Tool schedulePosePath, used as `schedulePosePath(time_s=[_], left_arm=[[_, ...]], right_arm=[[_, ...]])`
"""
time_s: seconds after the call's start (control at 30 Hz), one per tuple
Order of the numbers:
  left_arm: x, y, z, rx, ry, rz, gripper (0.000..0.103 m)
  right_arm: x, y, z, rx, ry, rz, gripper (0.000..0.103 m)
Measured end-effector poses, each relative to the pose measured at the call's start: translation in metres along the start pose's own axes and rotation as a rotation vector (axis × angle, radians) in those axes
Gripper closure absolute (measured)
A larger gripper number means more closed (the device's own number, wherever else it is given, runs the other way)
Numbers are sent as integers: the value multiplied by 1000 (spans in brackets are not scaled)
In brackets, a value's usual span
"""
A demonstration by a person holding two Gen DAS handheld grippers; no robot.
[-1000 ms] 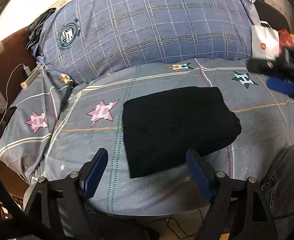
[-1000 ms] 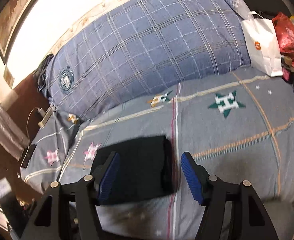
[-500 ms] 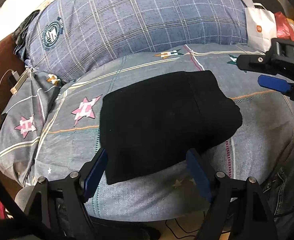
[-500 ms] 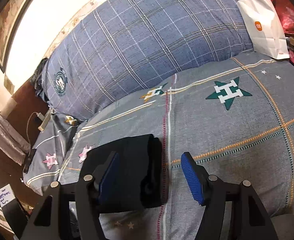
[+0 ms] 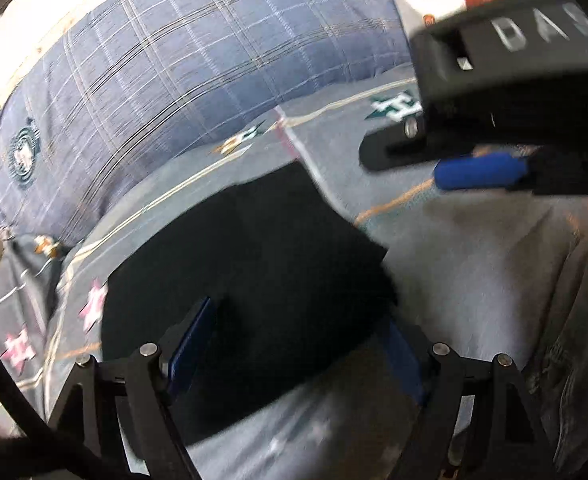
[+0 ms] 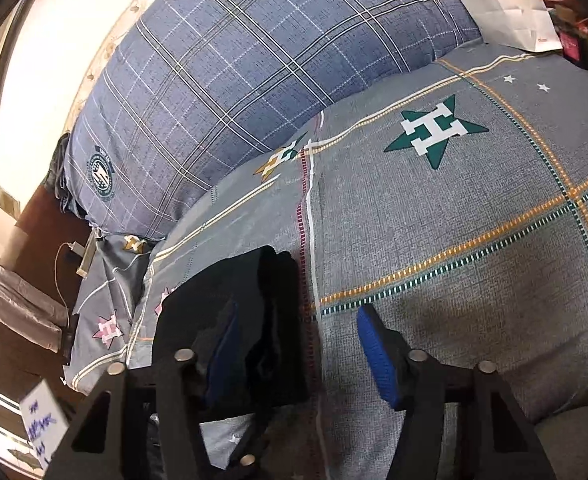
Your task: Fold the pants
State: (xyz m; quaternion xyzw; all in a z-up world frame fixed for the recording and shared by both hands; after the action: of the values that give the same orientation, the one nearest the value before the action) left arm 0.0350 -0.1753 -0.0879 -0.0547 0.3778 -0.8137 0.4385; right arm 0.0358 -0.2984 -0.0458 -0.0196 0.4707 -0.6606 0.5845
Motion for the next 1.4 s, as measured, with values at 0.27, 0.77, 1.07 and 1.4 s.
schedulePosePath(time_s=[0.27,0.77,1.07,1.4], left_arm=[[-9,-13,2,56,-137,-169,67],[-37,6,2,24,-414,-279,90],[-72,-18,7,82,-573,-339,90],[-82,-26,5,79,-543,-283,90]], right_arm=[[2,6,-2,-22,73,77,55],[-28,14,-13,-26,13,160,55],[-52,21,-5,-61,52,254,55],[-56,39,19,-70,128,150,54]])
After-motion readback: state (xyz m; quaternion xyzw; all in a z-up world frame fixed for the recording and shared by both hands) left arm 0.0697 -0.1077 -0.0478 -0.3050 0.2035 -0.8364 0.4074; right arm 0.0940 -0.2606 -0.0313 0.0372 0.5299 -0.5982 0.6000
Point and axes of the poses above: each gripper's, at about its wrist camera, not at the fingertips, and y roughly the way its jaws point, x to its right, z to its top, the point moved 8 cm from there along y, roughly the way its jaws point, and after that the axes turned 10 degrees about x, right-handed, at the moved point
